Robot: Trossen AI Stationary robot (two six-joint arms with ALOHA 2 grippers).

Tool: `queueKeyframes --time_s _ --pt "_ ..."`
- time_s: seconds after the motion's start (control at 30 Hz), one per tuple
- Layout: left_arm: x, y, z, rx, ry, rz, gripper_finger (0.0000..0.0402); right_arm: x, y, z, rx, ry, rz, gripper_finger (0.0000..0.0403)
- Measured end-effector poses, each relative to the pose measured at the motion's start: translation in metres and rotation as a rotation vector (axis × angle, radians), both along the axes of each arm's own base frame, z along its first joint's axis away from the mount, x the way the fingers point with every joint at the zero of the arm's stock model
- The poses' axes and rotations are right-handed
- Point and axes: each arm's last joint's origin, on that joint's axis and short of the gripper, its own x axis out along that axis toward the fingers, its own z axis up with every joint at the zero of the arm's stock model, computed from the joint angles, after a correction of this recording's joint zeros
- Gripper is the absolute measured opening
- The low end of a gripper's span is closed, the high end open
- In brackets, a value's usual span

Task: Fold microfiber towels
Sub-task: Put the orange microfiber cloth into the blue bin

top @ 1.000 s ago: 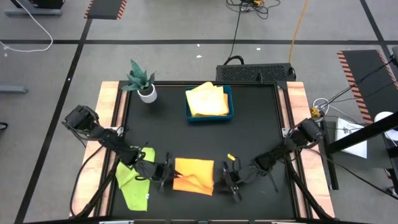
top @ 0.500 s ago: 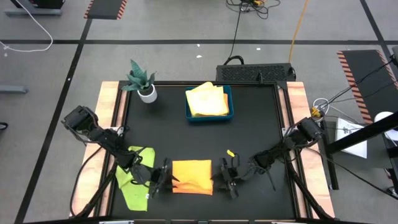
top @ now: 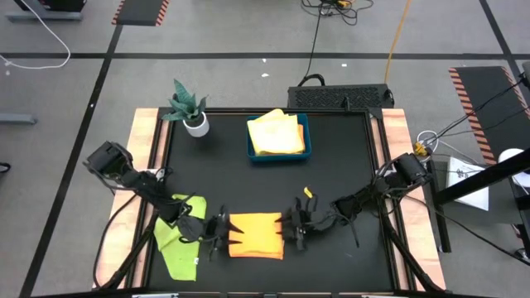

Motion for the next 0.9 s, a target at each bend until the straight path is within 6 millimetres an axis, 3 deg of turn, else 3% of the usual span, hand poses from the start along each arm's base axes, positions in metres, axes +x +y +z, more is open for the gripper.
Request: queueKeyframes --time_s 0.17,0.33,0.53,0.73,0.9 --pt "0.009 0.009 -0.010 -0.029 0.031 0.061 0.0150 0.001 -0.007 -0.001 0.027 0.000 -0.165 0.0176" --pt "0.018 0.021 -0.017 -0.070 0.051 0.133 0.0150 0.007 -0.024 -0.004 0.182 0.063 -0.193 0.0181" --pt "0.025 0.033 -0.019 -0.106 0.078 0.141 0.0150 0.008 -0.040 -0.014 0.277 0.203 -0.198 0.0228" --pt "0.021 0.048 -0.007 -0.150 0.148 0.216 0.0150 0.010 -0.044 -0.015 0.340 0.241 -0.148 0.0276" --pt "0.008 0.061 0.003 -0.204 0.265 0.311 0.0150 0.010 -0.046 -0.016 0.357 0.249 -0.152 0.0287"
